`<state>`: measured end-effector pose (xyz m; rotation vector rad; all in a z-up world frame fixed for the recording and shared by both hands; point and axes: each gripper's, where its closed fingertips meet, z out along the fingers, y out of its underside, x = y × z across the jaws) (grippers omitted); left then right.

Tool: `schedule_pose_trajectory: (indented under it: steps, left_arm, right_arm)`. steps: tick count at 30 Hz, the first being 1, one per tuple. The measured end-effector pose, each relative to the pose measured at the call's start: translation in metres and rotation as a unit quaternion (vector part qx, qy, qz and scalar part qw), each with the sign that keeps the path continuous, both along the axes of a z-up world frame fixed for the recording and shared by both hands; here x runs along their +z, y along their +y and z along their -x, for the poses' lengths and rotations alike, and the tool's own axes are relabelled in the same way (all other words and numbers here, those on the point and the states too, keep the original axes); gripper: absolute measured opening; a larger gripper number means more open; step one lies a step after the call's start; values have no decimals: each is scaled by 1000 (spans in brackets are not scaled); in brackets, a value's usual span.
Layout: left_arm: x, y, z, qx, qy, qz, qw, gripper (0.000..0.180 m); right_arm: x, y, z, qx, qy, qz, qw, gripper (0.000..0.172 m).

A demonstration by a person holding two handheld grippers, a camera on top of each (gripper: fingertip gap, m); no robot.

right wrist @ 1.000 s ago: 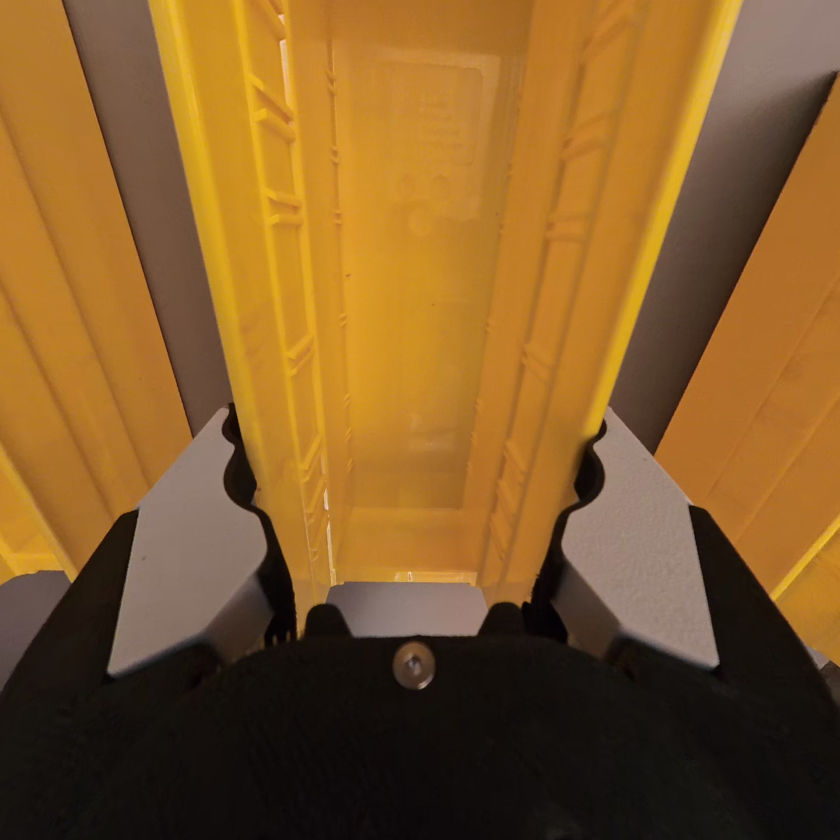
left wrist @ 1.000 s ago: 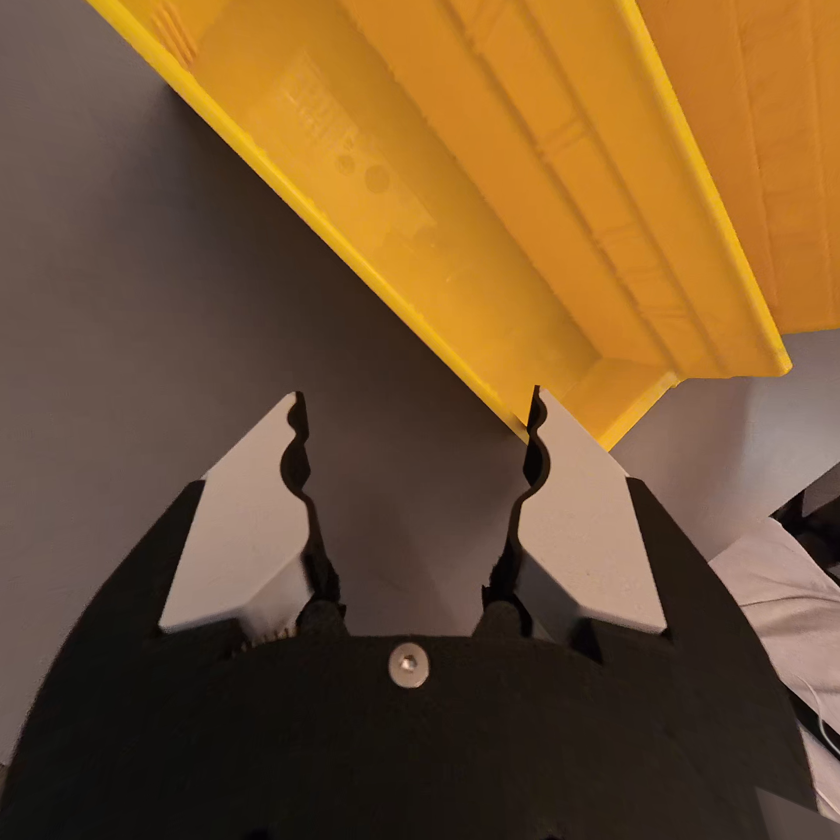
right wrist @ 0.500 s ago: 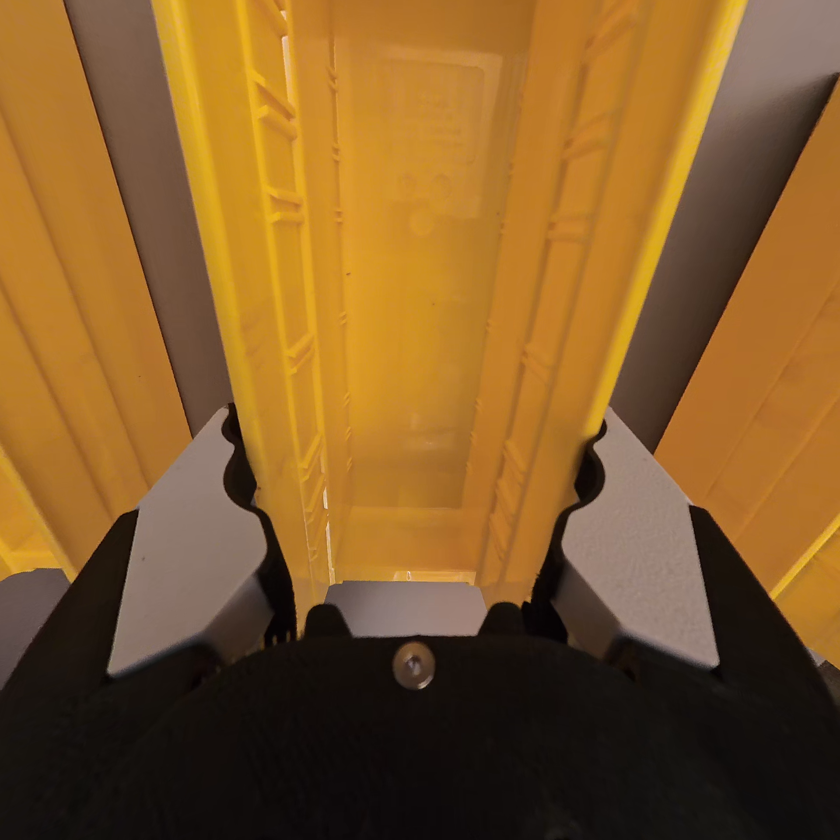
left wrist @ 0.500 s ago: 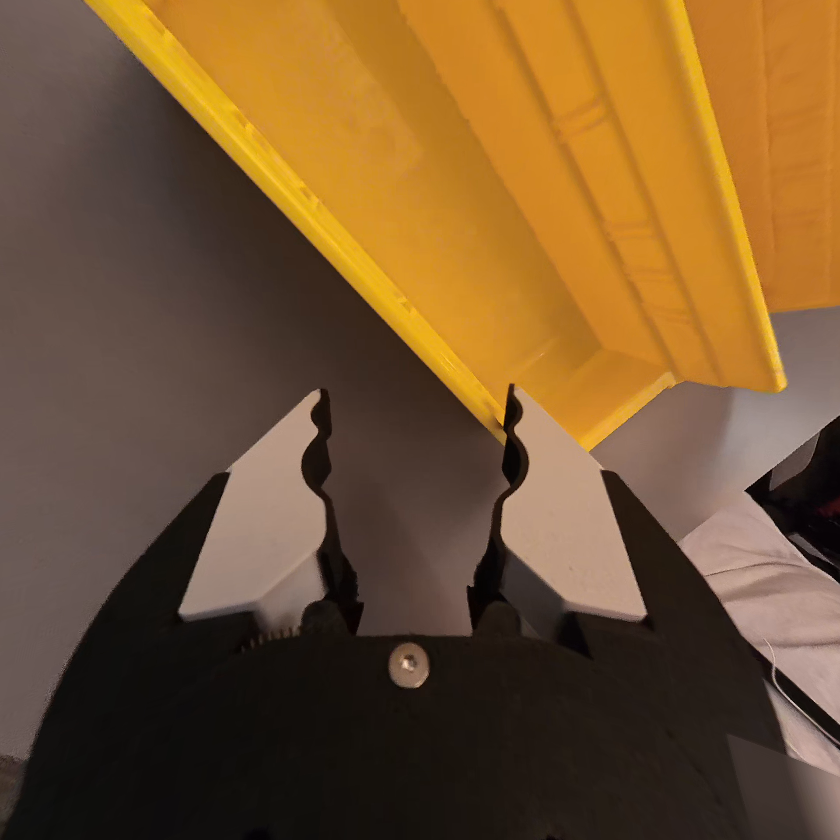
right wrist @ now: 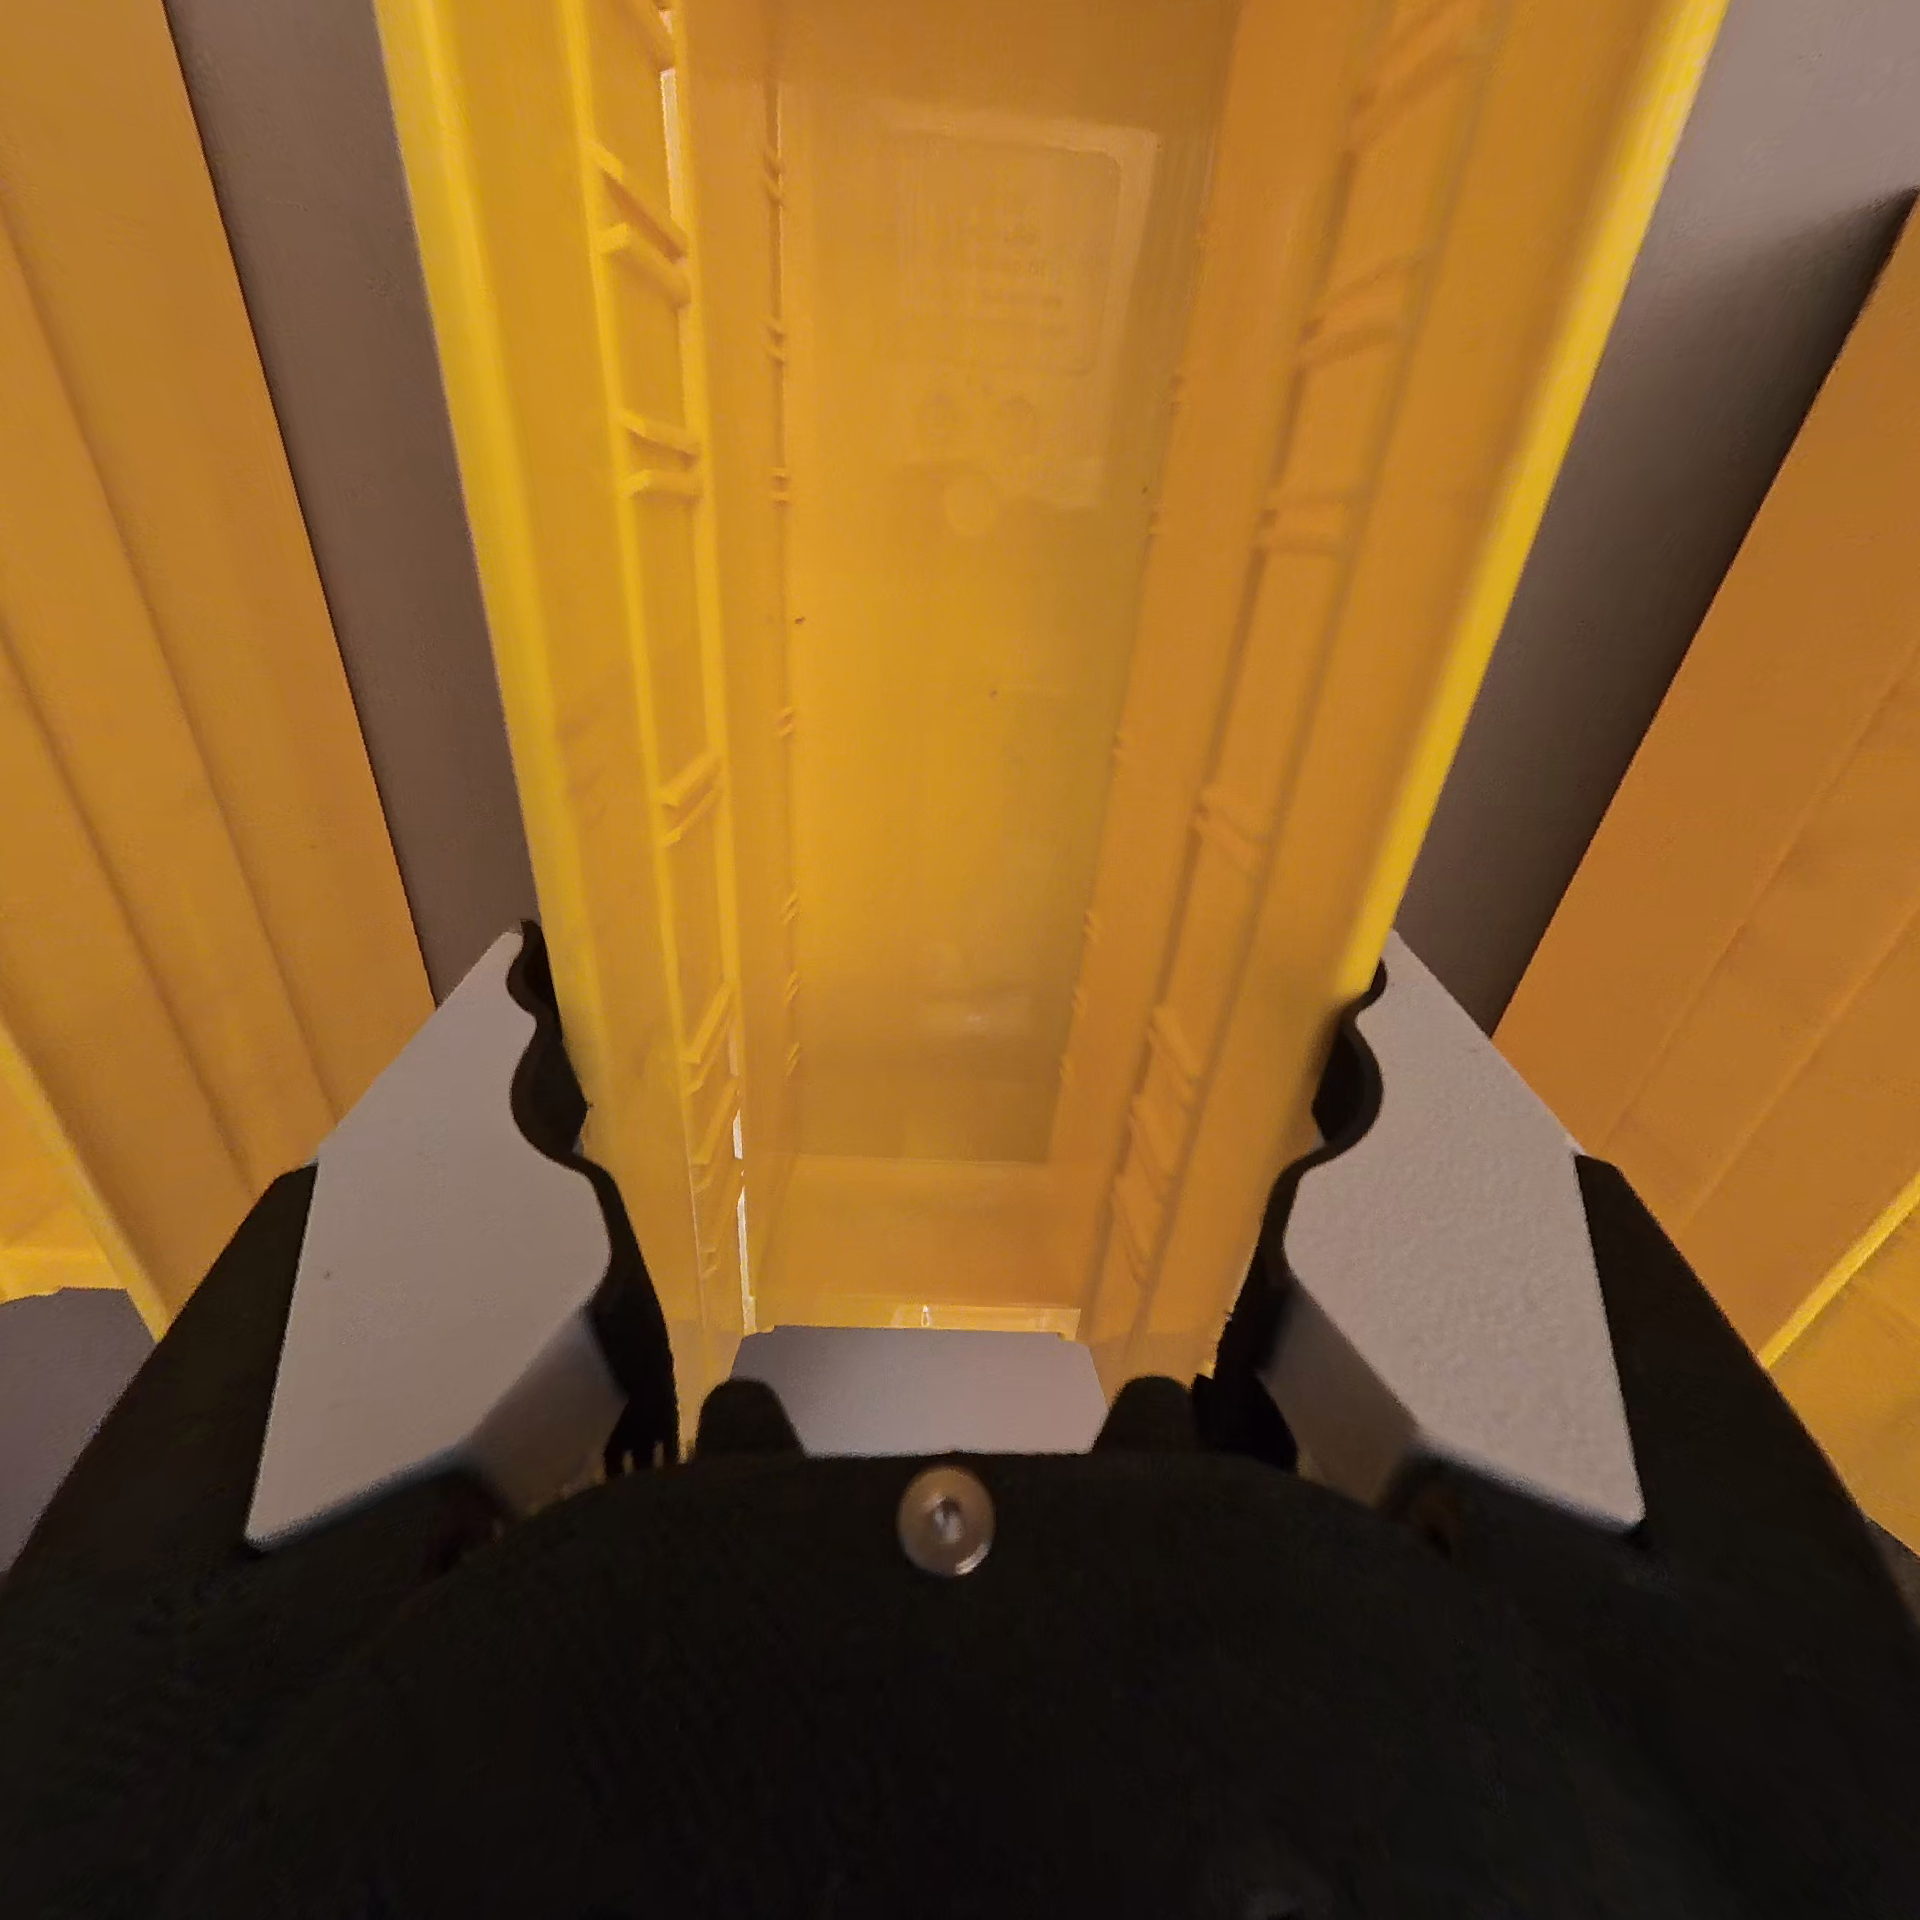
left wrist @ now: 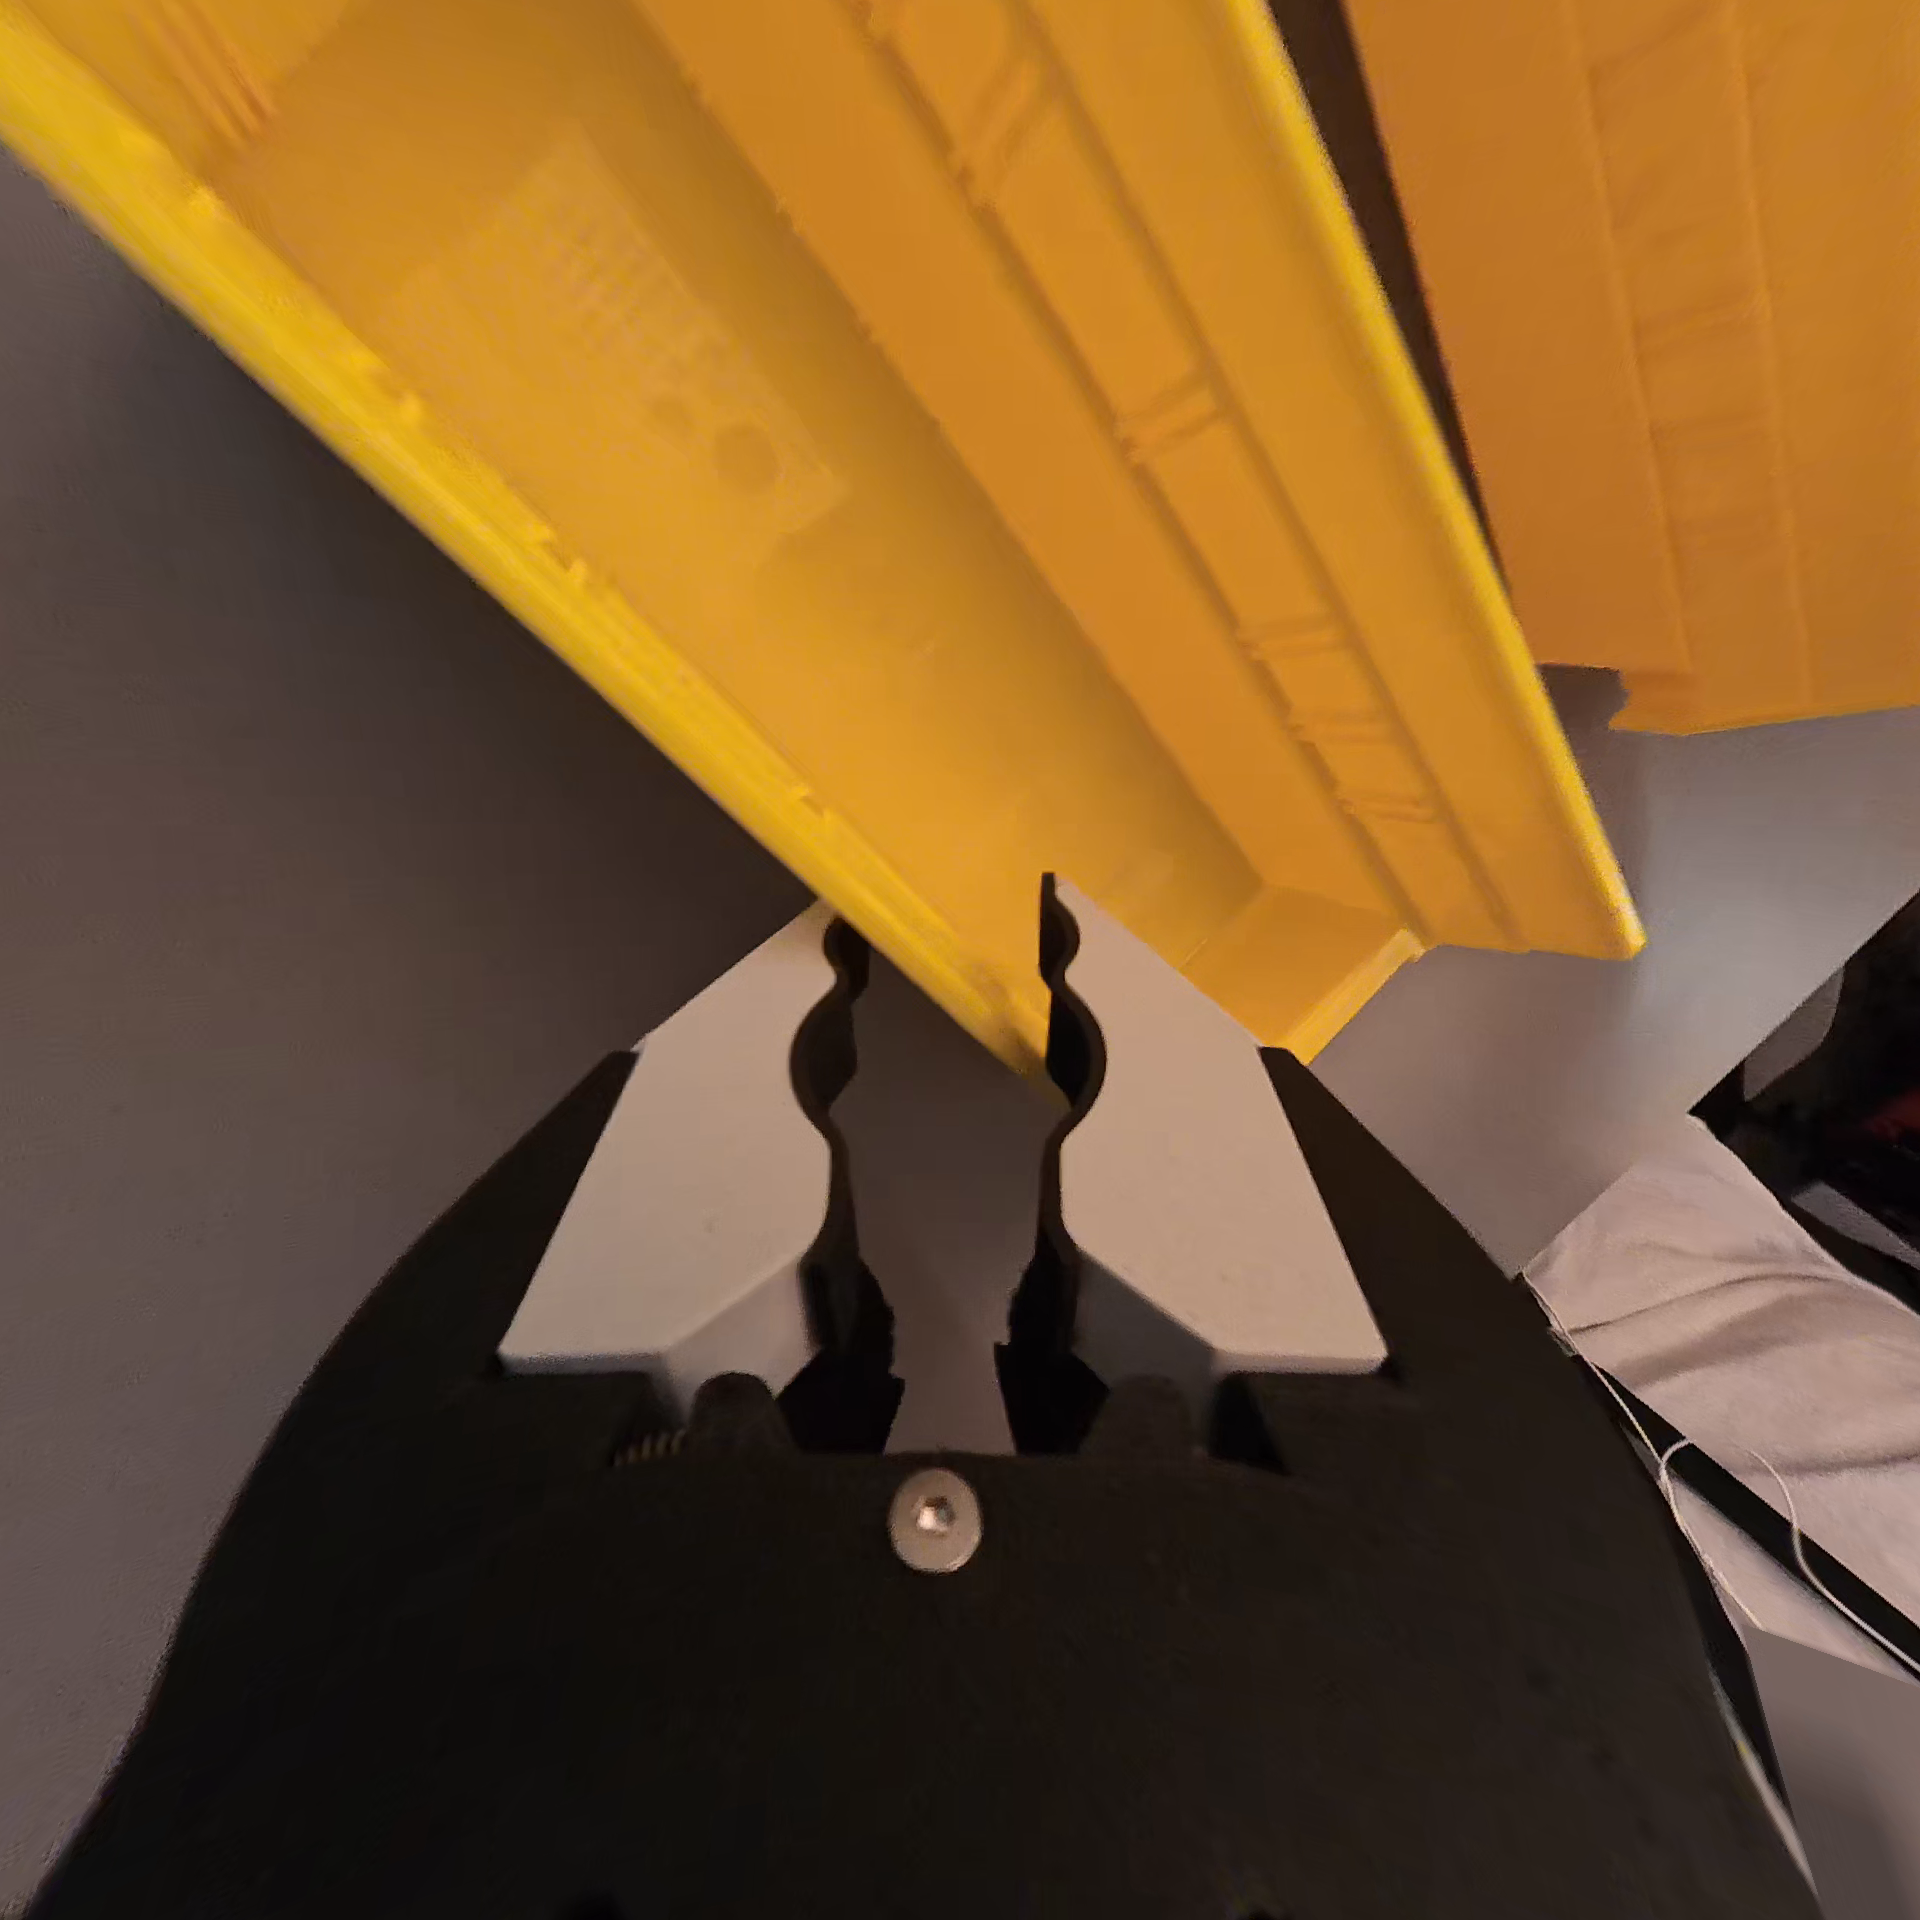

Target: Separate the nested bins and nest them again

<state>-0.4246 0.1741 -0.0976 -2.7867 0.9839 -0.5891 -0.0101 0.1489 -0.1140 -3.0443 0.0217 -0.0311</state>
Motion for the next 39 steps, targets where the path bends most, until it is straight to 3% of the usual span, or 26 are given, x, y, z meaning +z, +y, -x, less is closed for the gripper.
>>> schedule_pose_trajectory:
  steps: [26,28,32,39]
  left_arm:
    - [4,3,-24,-36,-15,-43,998,39]
    - [11,2,-24,-30,-30,-42,998,50]
    - [34,4,-16,-16,-57,-69,996,55]
    - [96,13,2,24,-121,-172,977,68]
  right_arm:
    - [0,2,0,5,0,-28,1000,145]
    - [1,3,0,7,-3,-37,999,144]
    - [7,3,-3,20,-30,-55,998,144]
    - [44,11,-1,41,-61,-140,987,143]
